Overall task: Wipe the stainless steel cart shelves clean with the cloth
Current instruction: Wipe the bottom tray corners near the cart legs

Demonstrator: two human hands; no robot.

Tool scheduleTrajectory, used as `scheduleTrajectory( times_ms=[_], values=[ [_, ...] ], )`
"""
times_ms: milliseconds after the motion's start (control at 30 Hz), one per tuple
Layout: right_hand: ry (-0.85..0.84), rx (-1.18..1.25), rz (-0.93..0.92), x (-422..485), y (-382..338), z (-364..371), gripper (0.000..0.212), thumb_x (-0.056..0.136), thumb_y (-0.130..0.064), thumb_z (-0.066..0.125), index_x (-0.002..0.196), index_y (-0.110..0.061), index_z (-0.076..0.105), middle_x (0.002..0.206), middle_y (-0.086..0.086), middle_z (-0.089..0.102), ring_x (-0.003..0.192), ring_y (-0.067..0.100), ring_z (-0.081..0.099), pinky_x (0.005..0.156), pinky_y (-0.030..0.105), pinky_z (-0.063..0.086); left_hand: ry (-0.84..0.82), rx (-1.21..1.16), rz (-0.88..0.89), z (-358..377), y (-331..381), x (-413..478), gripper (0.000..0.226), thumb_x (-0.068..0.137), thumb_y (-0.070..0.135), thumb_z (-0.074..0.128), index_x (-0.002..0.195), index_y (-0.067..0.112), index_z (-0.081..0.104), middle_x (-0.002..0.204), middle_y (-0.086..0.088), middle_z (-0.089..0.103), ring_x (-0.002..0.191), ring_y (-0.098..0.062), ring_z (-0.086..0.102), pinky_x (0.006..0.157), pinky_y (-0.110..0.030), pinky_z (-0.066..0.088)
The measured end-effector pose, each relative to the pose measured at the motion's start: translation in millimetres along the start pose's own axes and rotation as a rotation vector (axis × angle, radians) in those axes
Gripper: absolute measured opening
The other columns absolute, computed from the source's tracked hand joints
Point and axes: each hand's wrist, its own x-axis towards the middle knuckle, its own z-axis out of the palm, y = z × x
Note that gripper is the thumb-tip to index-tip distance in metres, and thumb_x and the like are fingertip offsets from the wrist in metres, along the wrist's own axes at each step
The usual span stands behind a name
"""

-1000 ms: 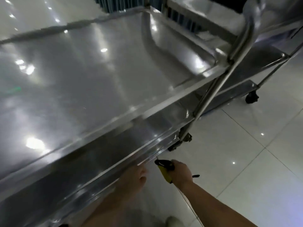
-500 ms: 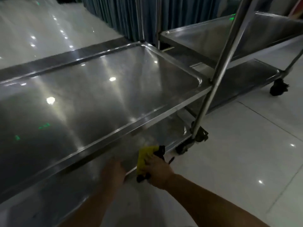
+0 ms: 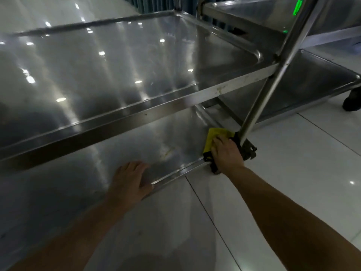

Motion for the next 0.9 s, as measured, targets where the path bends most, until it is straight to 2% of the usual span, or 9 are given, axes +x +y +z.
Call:
scheduleTrajectory(
  times_ms=[67, 133, 233, 367, 433, 533, 667, 800, 900],
  values=[
    [0.043, -0.022, -0.006, -1.2, -21.2, 4.8, 0.075, 0.083, -0.039, 0.000, 0.125, -0.008, 0.054, 0.137, 0.012, 0.046, 0.131, 0.027, 0.035, 0.104, 0.038, 0.025, -0.091, 0.004, -0.015, 4.8, -8.1, -0.9, 0.072, 0.056, 0.061, 0.048, 0.104, 0.010, 0.065, 0.104, -0.013, 0.067, 0.091, -0.036, 0.065, 0.075, -0.046, 0.053],
    [0.083, 0.043, -0.101, -10.6, -56.1, 11.1, 0.065, 0.088, -0.038, 0.012, 0.124, -0.006, 0.054, 0.137, 0.015, 0.048, 0.131, 0.029, 0.038, 0.106, 0.040, 0.027, -0.121, -0.017, -0.027, 9.5, -14.9, -2.3, 0.081, 0.054, 0.063, 0.048, 0.113, 0.010, 0.064, 0.116, -0.013, 0.063, 0.103, -0.037, 0.061, 0.085, -0.049, 0.049],
    [0.097, 0.119, -0.421, -28.8, -120.6, 26.6, 0.045, 0.091, -0.025, 0.039, 0.123, -0.001, 0.058, 0.133, 0.020, 0.053, 0.127, 0.035, 0.048, 0.103, 0.042, 0.040, -0.119, -0.070, -0.085, 10.6, -19.9, -2.9, 0.090, 0.054, 0.063, 0.055, 0.127, 0.011, 0.057, 0.131, -0.014, 0.054, 0.121, -0.037, 0.050, 0.099, -0.049, 0.039],
    [-0.145, 0.157, -0.667, -29.2, -157.2, 42.7, 0.051, 0.097, -0.027, 0.041, 0.145, -0.009, 0.038, 0.155, 0.011, 0.028, 0.145, 0.027, 0.019, 0.116, 0.037, 0.009, -0.098, -0.083, -0.133, 5.7, -16.7, 0.4, 0.111, 0.050, 0.075, 0.040, 0.138, 0.007, 0.045, 0.142, -0.015, 0.045, 0.131, -0.035, 0.040, 0.106, -0.048, 0.031],
    [-0.143, 0.085, -0.710, -15.0, -143.5, 39.1, 0.062, 0.090, -0.039, 0.023, 0.144, -0.013, 0.040, 0.155, 0.008, 0.030, 0.144, 0.030, 0.021, 0.114, 0.041, 0.014, -0.145, -0.082, -0.123, 3.9, -14.8, 1.5, 0.114, 0.054, 0.078, 0.038, 0.149, 0.014, 0.022, 0.155, -0.006, 0.021, 0.143, -0.024, 0.018, 0.114, -0.036, 0.015],
    [-0.102, -0.016, -0.594, 24.6, -100.0, 27.3, 0.081, 0.079, -0.049, 0.001, 0.149, -0.022, 0.029, 0.159, 0.000, 0.020, 0.146, 0.029, 0.014, 0.112, 0.039, 0.018, -0.211, -0.111, -0.125, 0.0, -15.3, 5.2, 0.100, 0.077, 0.059, 0.062, 0.151, 0.019, 0.008, 0.159, 0.000, 0.002, 0.145, -0.016, 0.003, 0.114, -0.027, 0.005],
    [-0.049, -0.076, -0.345, 73.3, -41.7, 9.4, 0.051, 0.102, -0.032, 0.026, 0.152, -0.023, 0.019, 0.161, 0.000, 0.010, 0.146, 0.030, 0.011, 0.111, 0.040, 0.020, -0.259, -0.114, -0.123, -0.5, -19.0, 7.7, 0.110, 0.061, 0.068, 0.045, 0.152, 0.019, 0.006, 0.159, 0.002, -0.002, 0.145, -0.013, -0.001, 0.114, -0.025, 0.002],
    [-0.074, -0.066, -0.151, 84.7, -30.8, 9.4, 0.056, 0.102, -0.028, 0.027, 0.153, -0.023, 0.003, 0.161, 0.003, -0.004, 0.147, 0.030, -0.002, 0.117, 0.043, 0.006, -0.279, -0.112, -0.120, -0.6, -22.4, 12.4, 0.104, 0.073, 0.062, 0.064, 0.151, 0.019, 0.011, 0.159, 0.002, 0.002, 0.145, -0.014, 0.004, 0.115, -0.026, 0.006],
    [-0.091, -0.071, -0.170, 72.8, -63.6, 16.0, 0.057, 0.101, -0.033, 0.027, 0.153, -0.028, 0.004, 0.161, 0.006, -0.005, 0.146, 0.036, -0.002, 0.116, 0.048, 0.007, -0.281, -0.100, -0.113, -1.6, -21.6, 19.6, 0.099, 0.073, 0.055, 0.069, 0.150, 0.020, 0.018, 0.159, 0.002, 0.006, 0.144, -0.015, 0.010, 0.114, -0.025, 0.012]
  ],
)
